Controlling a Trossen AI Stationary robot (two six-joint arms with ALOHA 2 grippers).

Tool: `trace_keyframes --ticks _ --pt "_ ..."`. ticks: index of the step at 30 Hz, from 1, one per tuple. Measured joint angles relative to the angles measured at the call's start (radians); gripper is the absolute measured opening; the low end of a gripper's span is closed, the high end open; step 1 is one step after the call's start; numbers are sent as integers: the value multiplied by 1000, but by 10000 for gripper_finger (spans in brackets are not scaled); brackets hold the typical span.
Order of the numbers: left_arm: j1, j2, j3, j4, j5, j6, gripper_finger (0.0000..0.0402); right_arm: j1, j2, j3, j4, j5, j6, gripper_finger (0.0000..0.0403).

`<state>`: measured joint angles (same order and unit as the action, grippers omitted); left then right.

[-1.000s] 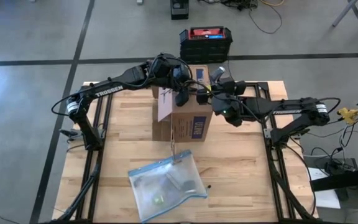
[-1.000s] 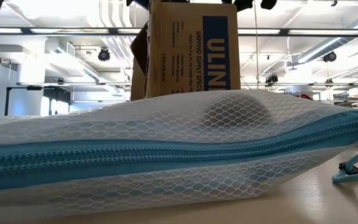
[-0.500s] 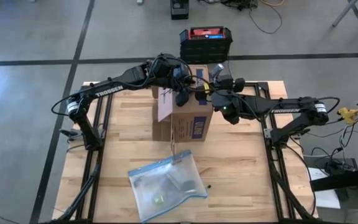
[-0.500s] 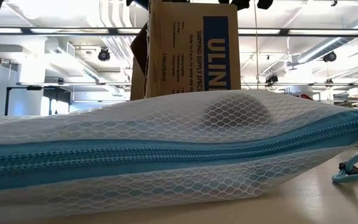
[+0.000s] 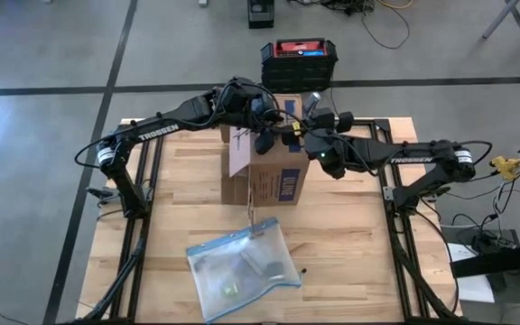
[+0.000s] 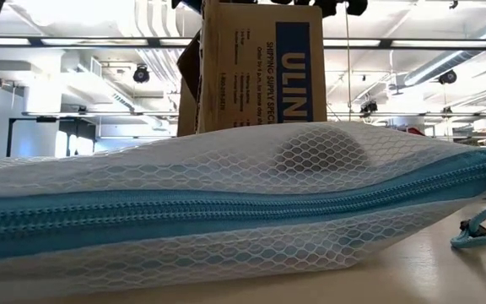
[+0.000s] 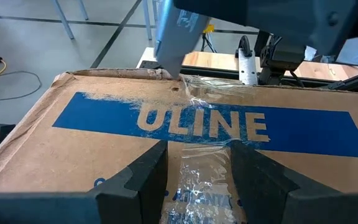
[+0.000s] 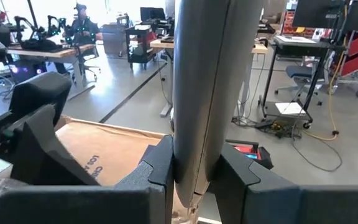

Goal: Unpack boxes
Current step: Break down the box until it is fully flat

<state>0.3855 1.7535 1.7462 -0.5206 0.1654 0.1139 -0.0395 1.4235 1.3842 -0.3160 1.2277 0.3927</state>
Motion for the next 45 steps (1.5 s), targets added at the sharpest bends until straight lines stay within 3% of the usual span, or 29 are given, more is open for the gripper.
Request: trace_keyframes --ticks 21,28,35,45 --pt "15 0 -1 -3 -44 -46 156 88 -10 -2 -53 7 79 57" --pt "17 2 -2 -1 -48 -50 156 119 -20 -2 -84 61 83 57" --pt "20 2 -2 1 -71 -55 156 101 -51 -2 -90 85 80 57" --pt "19 2 -2 4 -60 -55 156 36 -17 -2 -72 9 78 57"
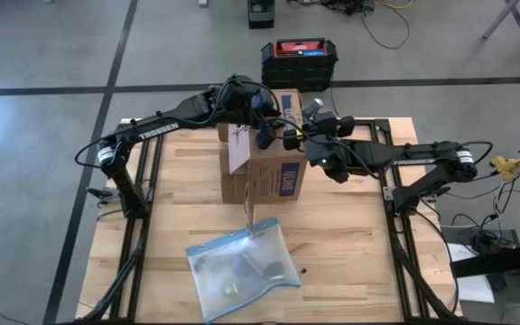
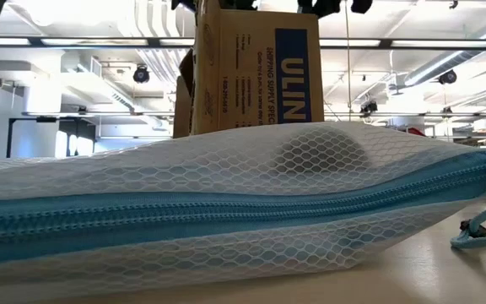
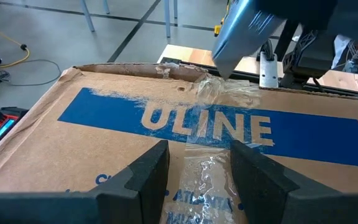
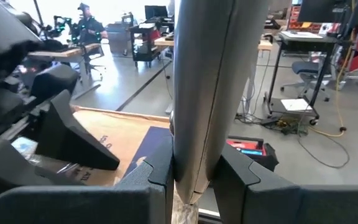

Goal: Unpack boxes
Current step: Break down the box until it is fully flat

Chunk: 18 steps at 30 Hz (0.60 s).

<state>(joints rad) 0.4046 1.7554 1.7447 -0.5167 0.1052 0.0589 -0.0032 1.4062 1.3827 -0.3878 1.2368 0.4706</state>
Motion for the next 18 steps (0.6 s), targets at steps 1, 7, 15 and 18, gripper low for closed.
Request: trace_keyframes --ticks 1,7,15,18 --pt "0 0 0 0 1 -1 156 -5 0 0 3 -6 0 57" --pt "0 0 0 0 7 -1 156 -24 13 -2 -1 -18 -5 57" --pt "-1 0 0 -1 8 0 156 -37 25 -3 1 -32 -11 57" --pt "-1 0 0 -5 9 0 156 -32 25 -3 -6 -60 3 57"
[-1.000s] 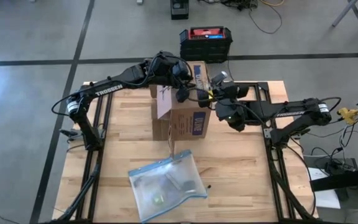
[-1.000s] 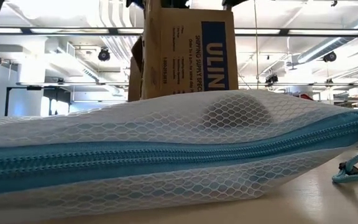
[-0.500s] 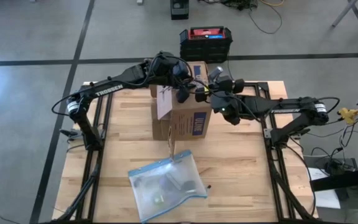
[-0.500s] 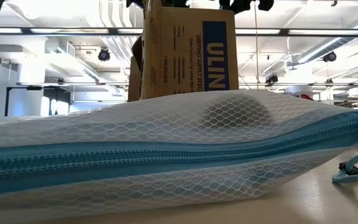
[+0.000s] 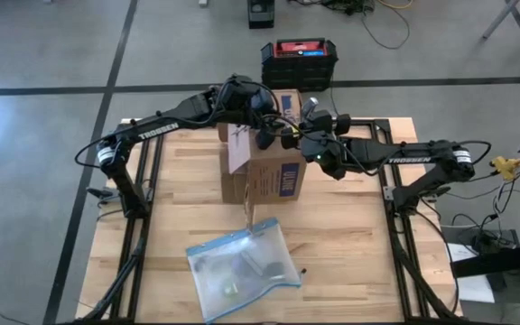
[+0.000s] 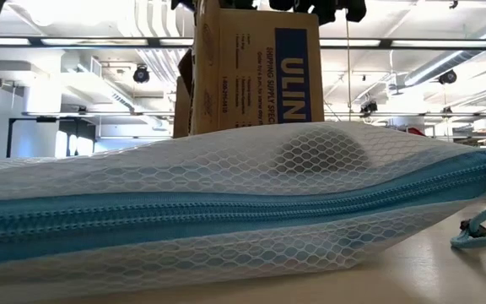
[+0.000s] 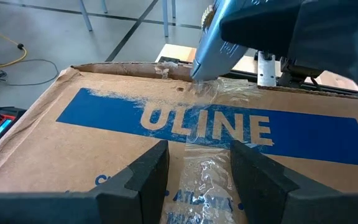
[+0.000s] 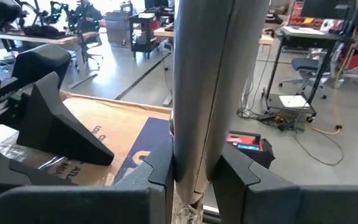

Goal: Unpack boxes
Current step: Break down the box until it is fully flat

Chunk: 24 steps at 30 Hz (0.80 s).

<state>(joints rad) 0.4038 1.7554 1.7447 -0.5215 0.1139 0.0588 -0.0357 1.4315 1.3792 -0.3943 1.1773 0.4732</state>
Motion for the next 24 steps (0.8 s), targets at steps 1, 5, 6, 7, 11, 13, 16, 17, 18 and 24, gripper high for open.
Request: trace_keyframes --ticks 1,5,6,7,11,13,16,17,18,24 --pt "0 0 0 -1 0 0 156 6 0 0 -4 -3 7 57" --pt "0 0 0 -2 5 2 156 31 -4 0 -66 3 56 57" --pt "0 0 0 -2 7 2 156 37 -7 0 -87 5 73 57" --pt "-1 0 0 -3 8 2 156 43 -13 0 -109 3 99 57" --pt "-1 0 0 -3 10 3 156 72 -27 1 -168 1 189 57" --pt "0 0 0 -7 12 3 156 88 -30 1 -177 2 207 57" --pt "2 0 0 -11 12 3 156 110 -33 16 -189 2 211 57" --pt "3 -1 -1 -13 11 3 156 118 -33 22 -189 2 211 57" --pt "4 -1 0 -15 10 2 156 125 -34 28 -188 1 211 57" --pt "10 -1 0 -12 -25 -1 156 151 -35 82 -250 -12 269 57"
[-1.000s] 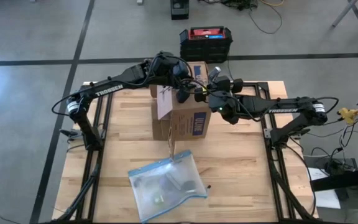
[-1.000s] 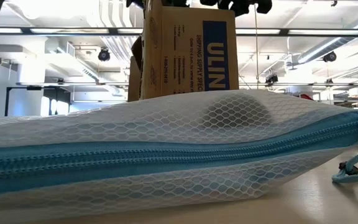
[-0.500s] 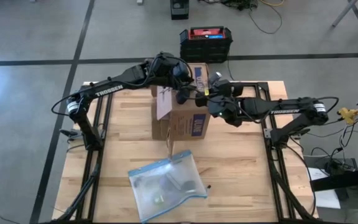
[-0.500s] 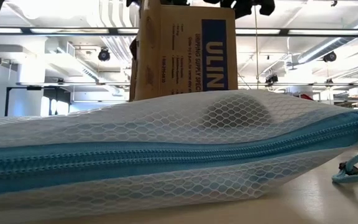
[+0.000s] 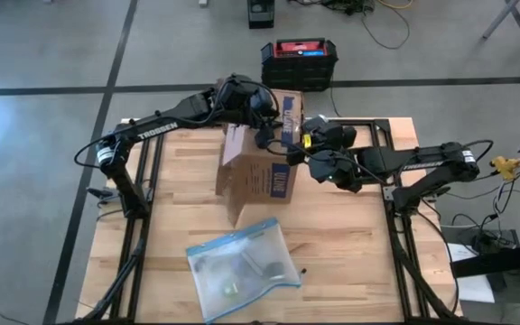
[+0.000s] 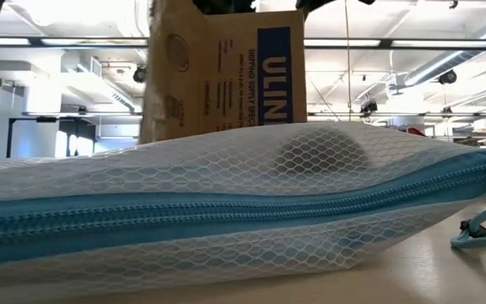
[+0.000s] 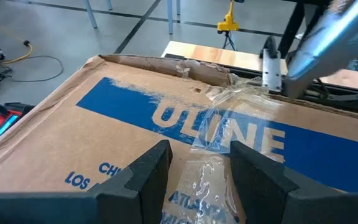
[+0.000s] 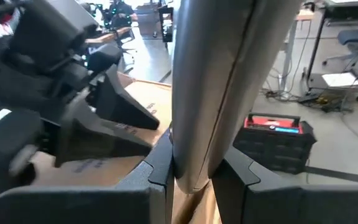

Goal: Unpack boxes
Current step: Break down the box until it is fully flat

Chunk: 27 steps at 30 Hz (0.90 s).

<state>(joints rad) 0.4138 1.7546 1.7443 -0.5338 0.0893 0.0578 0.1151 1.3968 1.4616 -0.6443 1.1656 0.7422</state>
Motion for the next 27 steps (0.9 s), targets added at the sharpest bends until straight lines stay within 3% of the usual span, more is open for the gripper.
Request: trace_keyframes --ticks 8,14,18,23,27 --pt "1 -8 1 1 -1 -1 156 -17 -1 32 -4 34 -29 57" --pt "-8 -47 9 -32 28 -17 156 -41 -43 74 -33 22 -175 57" --pt "-17 -113 10 -83 35 -22 156 -96 -96 76 -161 -100 -174 57" --pt "-18 -206 11 -208 32 -41 156 -187 -110 73 -303 -338 -190 57" --pt "-18 -238 10 -329 -124 -42 156 -282 -96 69 -304 -572 -301 57"
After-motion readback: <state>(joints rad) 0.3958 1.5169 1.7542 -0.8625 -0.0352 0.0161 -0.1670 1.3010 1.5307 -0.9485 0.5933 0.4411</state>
